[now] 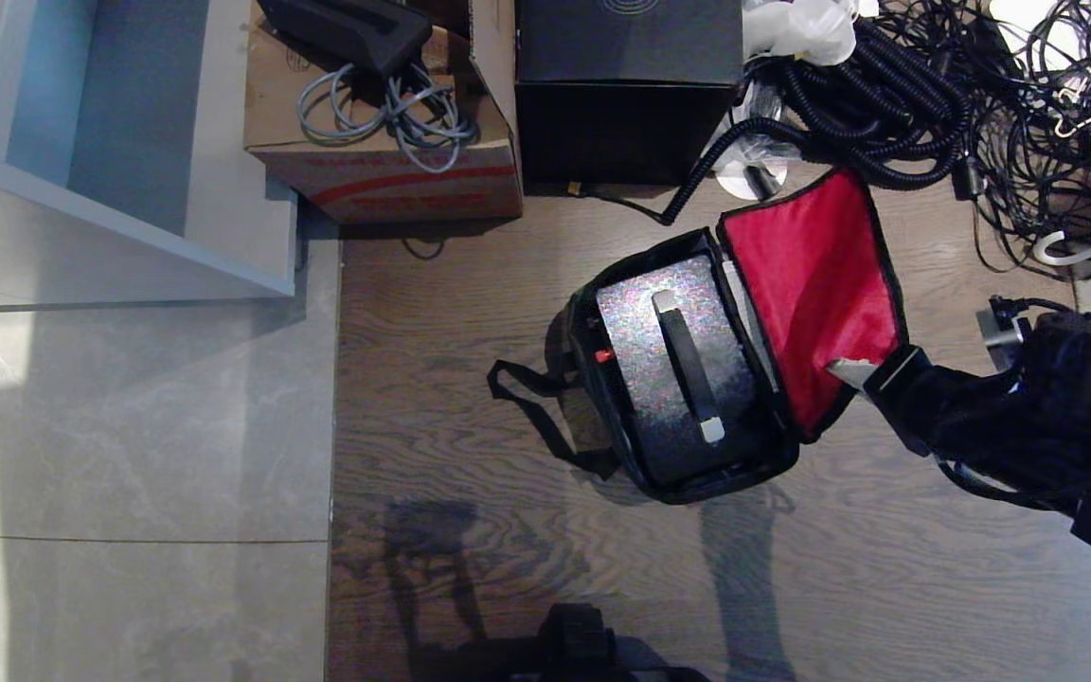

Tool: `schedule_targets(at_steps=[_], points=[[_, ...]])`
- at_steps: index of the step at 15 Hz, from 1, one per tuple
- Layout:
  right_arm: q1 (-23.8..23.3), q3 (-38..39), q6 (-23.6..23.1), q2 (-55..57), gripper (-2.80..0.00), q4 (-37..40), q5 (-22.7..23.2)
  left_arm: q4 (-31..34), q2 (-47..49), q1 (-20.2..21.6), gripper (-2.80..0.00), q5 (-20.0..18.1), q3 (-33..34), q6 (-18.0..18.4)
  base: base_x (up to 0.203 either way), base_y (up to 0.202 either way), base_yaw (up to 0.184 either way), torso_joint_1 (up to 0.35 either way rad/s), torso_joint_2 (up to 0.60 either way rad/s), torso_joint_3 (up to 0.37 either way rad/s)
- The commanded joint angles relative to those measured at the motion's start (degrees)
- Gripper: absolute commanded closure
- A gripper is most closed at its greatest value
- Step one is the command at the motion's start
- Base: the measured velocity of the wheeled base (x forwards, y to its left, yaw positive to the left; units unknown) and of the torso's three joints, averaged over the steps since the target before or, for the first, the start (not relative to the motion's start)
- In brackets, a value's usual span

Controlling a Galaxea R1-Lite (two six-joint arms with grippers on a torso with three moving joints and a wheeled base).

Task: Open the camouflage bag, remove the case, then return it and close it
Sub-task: Close the top of the storage box

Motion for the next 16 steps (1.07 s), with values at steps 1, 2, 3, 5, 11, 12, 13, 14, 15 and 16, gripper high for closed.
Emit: schedule_targets(at_steps=[1,2,3,5,11,12,13,14,15,16], points=[[2.9,3.2,-1.2,-2.8,0.0,-0.8,0.0,0.0,0.0,0.0,0.0,0.0,0.0,0.0,0.0,0.0,0.0,0.0,0.0,0.0],[4.4,4.6,-1.3,-3.3,0.0,-1.2,-0.1,0.0,0.0,0.0,0.0,0.0,0.0,0.0,0.0,0.0,0.0,0.0,0.0,0.0],[5.4,5.7,-1.3,-3.6,0.0,-2.1,-0.1,0.0,0.0,0.0,0.0,0.0,0.0,0.0,0.0,0.0,0.0,0.0,0.0,0.0],[6.9,6.1,-1.3,-4.1,0.0,-2.1,0.0,0.0,0.0,0.0,0.0,0.0,0.0,0.0,0.0,0.0,0.0,0.0,0.0,0.0],[15.8,9.4,-0.9,-3.8,-2.8,-1.3,-0.4,0.0,0.0,0.0,0.0,0.0,0.0,0.0,0.0,0.0,0.0,0.0,0.0,0.0],[17.7,9.9,-0.3,-3.5,-2.8,-1.0,-0.3,0.0,0.0,0.0,0.0,0.0,0.0,0.0,0.0,0.0,0.0,0.0,0.0,0.0],[19.5,9.8,0.4,-2.9,-2.8,-0.3,-0.4,0.0,0.0,0.0,0.0,0.0,0.0,0.0,0.0,0.0,0.0,0.0,0.0,0.0],[21.1,9.8,0.9,-2.5,-2.8,0.2,-0.4,0.0,0.0,0.0,0.0,0.0,0.0,0.0,0.0,0.0,0.0,0.0,0.0,0.0],[23.0,10.0,2.1,-2.3,-2.8,0.4,-0.4,0.0,0.0,0.0,0.0,0.0,0.0,0.0,0.0,0.0,0.0,0.0,0.0,0.0],[24.8,10.1,5.2,-2.6,-2.8,0.5,-0.3,0.0,0.0,0.0,0.0,0.0,0.0,0.0,0.0,0.0,0.0,0.0,0.0,0.0]])
